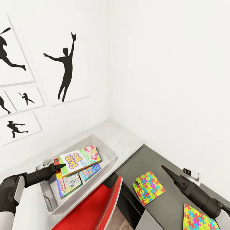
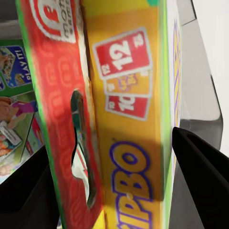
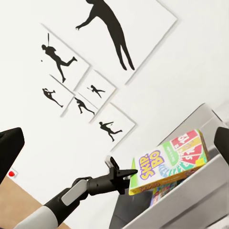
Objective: Put all the toys in the child's room - the three board games (two on the bed and one on the table), the two jigsaw puzzles on the table, and the tennis ball on the table - inside the toy box on the table in the child's room.
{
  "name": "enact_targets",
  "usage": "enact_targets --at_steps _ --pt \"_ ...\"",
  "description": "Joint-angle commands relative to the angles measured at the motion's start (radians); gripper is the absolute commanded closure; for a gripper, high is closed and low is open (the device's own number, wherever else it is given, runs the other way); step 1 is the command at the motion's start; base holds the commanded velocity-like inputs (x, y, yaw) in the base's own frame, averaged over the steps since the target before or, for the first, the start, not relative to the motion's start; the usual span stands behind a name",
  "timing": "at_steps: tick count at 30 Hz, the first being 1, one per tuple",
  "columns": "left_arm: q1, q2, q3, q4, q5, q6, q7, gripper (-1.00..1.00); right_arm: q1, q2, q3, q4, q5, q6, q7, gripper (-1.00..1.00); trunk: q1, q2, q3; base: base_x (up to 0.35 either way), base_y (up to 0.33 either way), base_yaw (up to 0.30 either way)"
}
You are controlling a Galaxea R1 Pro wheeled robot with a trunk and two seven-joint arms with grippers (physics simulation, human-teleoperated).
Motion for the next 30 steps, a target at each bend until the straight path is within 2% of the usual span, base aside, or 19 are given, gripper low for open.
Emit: enact_targets --at_steps 1,14,15,26,30 --pt "-0.001 0.000 0.001 0.000 0.005 0.007 0.000 1.00 -0.001 -0.001 0.000 0.000 -0.006 0.007 0.000 -1.00 0.001 -0.002 -0.004 0.000 0.000 0.000" --pt "-0.001 0.000 0.003 0.000 0.006 -0.006 0.000 1.00 -0.001 -0.001 0.000 0.000 -0.006 0.007 0.001 -1.00 0.001 -0.002 -0.023 0.000 0.000 0.000" --pt "-0.001 0.000 0.003 0.000 0.006 -0.006 0.000 -1.00 -0.001 -0.001 0.000 0.000 -0.006 0.007 0.001 -1.00 0.001 -0.002 -0.023 0.000 0.000 0.000" --pt "0.000 0.003 0.003 -0.001 0.009 0.001 -0.013 -1.00 -0.001 -0.001 0.000 0.000 -0.006 0.007 0.002 -1.00 0.001 -0.002 -0.024 0.000 0.000 0.000" --pt "-0.001 0.011 0.003 -0.004 0.030 0.019 -0.019 -1.00 -0.001 -0.001 0.000 0.001 -0.006 0.007 0.002 -1.00 0.001 -0.002 -0.024 0.000 0.000 0.000"
